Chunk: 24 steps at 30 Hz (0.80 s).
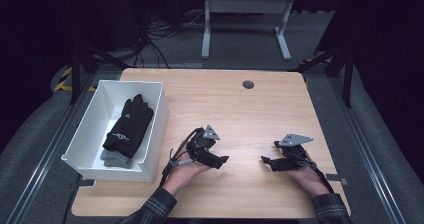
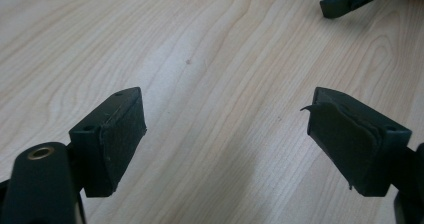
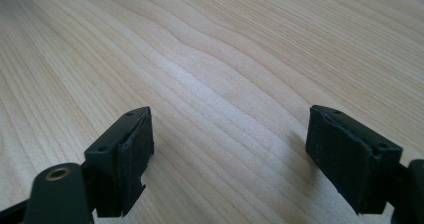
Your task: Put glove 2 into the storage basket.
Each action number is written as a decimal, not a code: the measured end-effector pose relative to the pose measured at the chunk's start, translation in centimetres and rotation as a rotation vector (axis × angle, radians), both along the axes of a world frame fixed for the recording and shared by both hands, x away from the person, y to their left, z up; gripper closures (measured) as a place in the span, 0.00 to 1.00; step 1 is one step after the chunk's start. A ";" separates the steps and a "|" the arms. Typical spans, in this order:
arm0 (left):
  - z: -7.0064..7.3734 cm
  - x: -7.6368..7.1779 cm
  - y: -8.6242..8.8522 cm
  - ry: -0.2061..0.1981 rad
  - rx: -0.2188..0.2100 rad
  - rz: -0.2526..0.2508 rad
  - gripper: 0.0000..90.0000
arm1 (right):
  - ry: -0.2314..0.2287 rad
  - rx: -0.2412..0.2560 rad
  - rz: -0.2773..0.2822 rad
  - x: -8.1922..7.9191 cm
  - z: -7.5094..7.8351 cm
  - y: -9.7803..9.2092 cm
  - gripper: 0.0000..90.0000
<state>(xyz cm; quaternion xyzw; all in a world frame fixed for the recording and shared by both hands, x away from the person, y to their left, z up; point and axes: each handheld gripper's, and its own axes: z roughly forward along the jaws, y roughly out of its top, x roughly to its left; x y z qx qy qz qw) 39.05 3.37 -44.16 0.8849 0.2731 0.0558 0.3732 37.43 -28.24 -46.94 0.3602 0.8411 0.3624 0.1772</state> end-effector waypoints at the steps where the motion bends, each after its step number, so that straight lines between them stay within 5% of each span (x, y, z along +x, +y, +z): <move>1: -0.3 -0.1 -0.1 -0.004 0.006 0.002 0.18 | 0.000 0.000 0.001 0.0 0.0 0.0 0.22; 12: -2.9 -0.5 -1.0 -0.034 0.036 0.000 0.14 | 0.001 -0.001 0.005 0.0 0.0 0.0 0.22; 16: -3.4 -0.7 -1.3 -0.073 0.047 -0.011 0.06 | 0.001 0.000 0.007 0.0 0.0 0.0 0.22; 24: -3.4 -0.8 -1.4 -0.076 0.048 -0.022 0.05 | -0.001 -0.001 0.008 0.0 0.0 0.0 0.22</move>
